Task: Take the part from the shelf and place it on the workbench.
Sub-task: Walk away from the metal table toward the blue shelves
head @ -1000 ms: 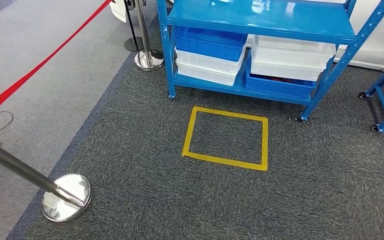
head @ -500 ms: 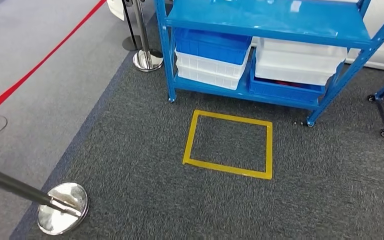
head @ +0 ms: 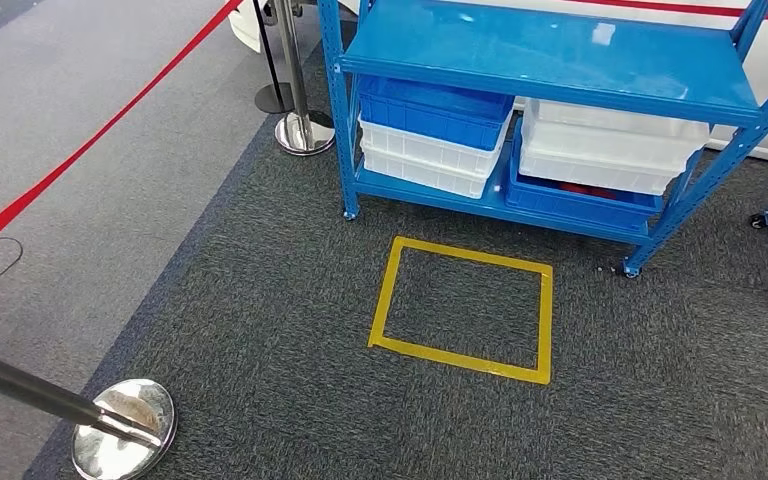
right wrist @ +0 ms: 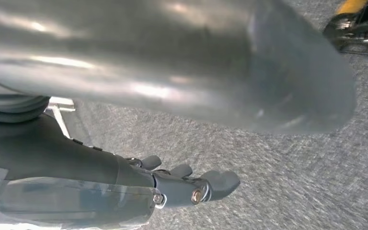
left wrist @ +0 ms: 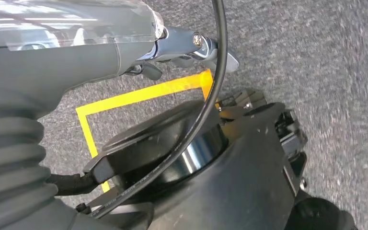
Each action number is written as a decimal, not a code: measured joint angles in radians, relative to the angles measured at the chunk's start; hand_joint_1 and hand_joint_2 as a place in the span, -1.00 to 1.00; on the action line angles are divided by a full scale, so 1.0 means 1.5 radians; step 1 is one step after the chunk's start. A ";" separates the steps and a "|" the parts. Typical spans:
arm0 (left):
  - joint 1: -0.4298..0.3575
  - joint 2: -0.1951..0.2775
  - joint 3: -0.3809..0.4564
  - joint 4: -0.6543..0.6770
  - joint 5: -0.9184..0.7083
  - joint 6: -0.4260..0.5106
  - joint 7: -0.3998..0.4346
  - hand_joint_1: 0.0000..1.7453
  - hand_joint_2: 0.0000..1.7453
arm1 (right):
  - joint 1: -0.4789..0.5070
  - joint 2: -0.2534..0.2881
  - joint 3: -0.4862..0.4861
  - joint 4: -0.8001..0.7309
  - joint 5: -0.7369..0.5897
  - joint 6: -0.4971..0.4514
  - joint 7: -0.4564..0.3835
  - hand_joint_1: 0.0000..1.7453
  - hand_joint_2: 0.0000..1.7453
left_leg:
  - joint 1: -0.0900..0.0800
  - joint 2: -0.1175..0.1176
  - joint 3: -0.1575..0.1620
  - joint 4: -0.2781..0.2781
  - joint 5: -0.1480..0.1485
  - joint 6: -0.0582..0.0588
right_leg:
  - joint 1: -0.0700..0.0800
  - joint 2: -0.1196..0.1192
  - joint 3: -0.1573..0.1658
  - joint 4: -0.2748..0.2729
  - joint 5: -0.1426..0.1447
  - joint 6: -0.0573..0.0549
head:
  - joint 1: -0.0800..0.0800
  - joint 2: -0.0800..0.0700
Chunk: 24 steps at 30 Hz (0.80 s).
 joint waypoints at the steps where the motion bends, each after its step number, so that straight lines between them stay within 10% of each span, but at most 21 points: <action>1: 0.000 0.000 0.000 0.001 -0.004 0.000 0.000 -1.00 1.00 | 0.001 0.000 0.002 -0.001 0.000 0.000 0.001 -1.00 -1.00 | 0.000 0.000 0.002 0.000 0.000 0.004 | 0.000 0.000 0.001 -0.001 0.000 -0.001 | -0.001 0.000; 10: -0.006 0.002 0.002 0.015 -0.032 -0.008 -0.009 -1.00 1.00 | 0.001 0.001 0.012 -0.002 0.004 0.000 -0.006 -1.00 -1.00 | 0.000 0.002 0.010 -0.005 -0.007 0.006 | 0.000 -0.001 0.009 -0.002 -0.006 -0.007 | -0.002 0.000; 14: -0.008 0.002 0.002 0.021 -0.036 -0.009 -0.011 -1.00 -1.00 | 0.001 0.001 0.018 -0.003 0.004 0.000 -0.007 -1.00 -1.00 | 0.002 0.003 0.015 -0.018 -0.007 0.010 | 0.001 -0.002 0.014 -0.008 -0.007 -0.001 | -0.002 0.000; 16: -0.008 0.001 0.002 0.024 -0.037 -0.010 -0.012 -1.00 -1.00 | 0.001 0.001 0.021 -0.004 0.004 0.000 -0.008 -1.00 -1.00 | 0.007 0.003 0.032 -0.042 0.002 0.012 | 0.002 -0.002 0.007 0.015 -0.019 0.003 | 0.001 0.000; 20: -0.010 0.001 0.003 0.032 -0.042 -0.011 -0.013 -1.00 -1.00 | 0.003 0.000 0.023 -0.005 0.005 0.001 -0.008 -1.00 -1.00 | 0.009 0.004 0.051 -0.052 -0.003 0.010 | -0.001 -0.001 -0.082 0.158 -0.064 0.011 | 0.006 0.000; 24: -0.010 0.001 0.005 0.039 -0.044 -0.011 -0.014 -1.00 -1.00 | 0.007 0.000 0.023 -0.005 0.005 0.002 -0.008 -1.00 -1.00 | 0.013 0.003 0.082 -0.049 -0.033 -0.002 | -0.010 -0.002 -0.062 0.066 0.028 0.023 | 0.007 0.000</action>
